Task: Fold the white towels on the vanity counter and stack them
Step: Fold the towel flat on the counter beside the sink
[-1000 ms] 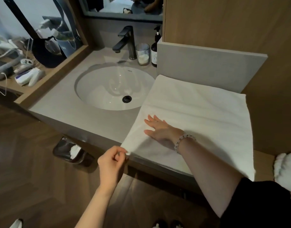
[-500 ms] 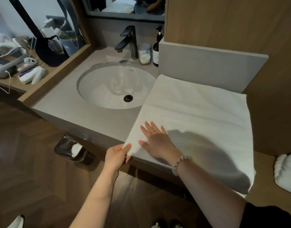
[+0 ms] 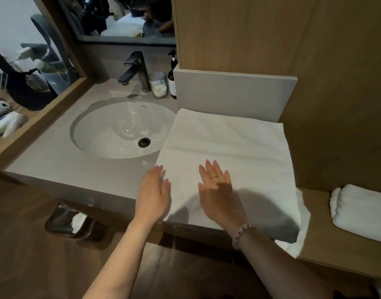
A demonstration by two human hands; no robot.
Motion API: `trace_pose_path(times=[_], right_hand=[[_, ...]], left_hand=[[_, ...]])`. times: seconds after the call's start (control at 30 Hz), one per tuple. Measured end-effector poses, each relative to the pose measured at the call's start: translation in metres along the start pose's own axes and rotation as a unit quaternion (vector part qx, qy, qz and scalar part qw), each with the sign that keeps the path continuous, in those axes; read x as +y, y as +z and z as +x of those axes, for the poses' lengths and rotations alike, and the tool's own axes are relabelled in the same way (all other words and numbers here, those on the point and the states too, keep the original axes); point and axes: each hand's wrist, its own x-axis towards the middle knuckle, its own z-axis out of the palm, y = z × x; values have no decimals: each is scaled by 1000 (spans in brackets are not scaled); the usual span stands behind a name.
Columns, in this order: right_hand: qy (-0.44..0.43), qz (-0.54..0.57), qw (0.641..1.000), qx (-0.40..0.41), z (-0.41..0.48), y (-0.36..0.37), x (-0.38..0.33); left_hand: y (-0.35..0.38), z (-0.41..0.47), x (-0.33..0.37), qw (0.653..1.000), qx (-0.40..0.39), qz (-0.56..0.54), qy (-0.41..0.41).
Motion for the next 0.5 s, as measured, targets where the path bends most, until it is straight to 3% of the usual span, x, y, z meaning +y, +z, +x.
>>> trace_pose_path(times=[0.07,0.13,0.3,0.5], right_hand=[[13,-57,998,-32,-11,1,14],[35,-74,995,-62,-21,1,27],[71,-47,994,-68,-35,-11,66],[208,-52,973,-81,-51,-32,114]], left_hand=[[32,5,15,990,-90,98,48],[55,4,22,975,-133,173,37],[67,-1,16,965,-157,208,32],[66,-4,19,965,-161,208,22]])
